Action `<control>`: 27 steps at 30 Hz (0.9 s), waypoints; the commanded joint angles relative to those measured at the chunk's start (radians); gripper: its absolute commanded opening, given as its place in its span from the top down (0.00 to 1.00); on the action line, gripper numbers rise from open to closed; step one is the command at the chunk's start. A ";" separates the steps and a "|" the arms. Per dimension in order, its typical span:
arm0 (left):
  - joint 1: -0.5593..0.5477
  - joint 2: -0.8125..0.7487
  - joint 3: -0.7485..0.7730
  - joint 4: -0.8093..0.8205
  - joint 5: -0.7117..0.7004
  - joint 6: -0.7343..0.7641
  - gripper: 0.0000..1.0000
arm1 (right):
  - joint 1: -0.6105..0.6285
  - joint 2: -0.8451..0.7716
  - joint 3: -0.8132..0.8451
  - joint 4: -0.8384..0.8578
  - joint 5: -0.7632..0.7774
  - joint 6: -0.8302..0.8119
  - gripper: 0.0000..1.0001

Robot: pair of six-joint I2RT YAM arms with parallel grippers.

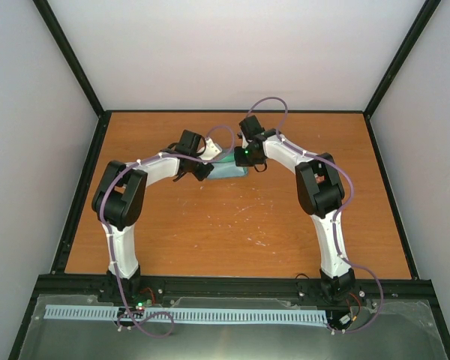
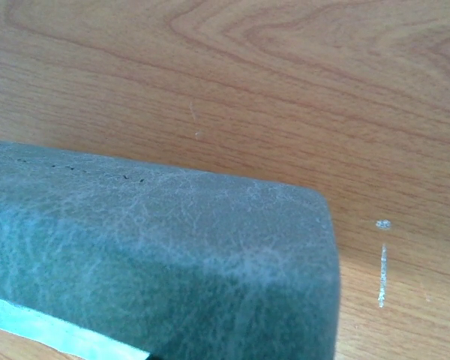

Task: Organize the sunglasses
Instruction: Place the glasses cleaning cloth in the sunglasses case.

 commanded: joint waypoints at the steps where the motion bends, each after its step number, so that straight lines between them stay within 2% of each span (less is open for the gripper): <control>1: 0.010 0.021 0.041 0.023 0.004 0.012 0.99 | 0.005 0.019 0.025 0.008 0.022 -0.006 0.97; 17: 0.010 0.030 0.046 0.034 -0.002 0.005 0.98 | 0.007 0.029 0.022 0.022 0.013 -0.003 0.97; 27: 0.010 0.034 0.046 0.029 -0.003 0.003 0.88 | 0.007 0.028 0.021 0.026 0.026 0.000 0.97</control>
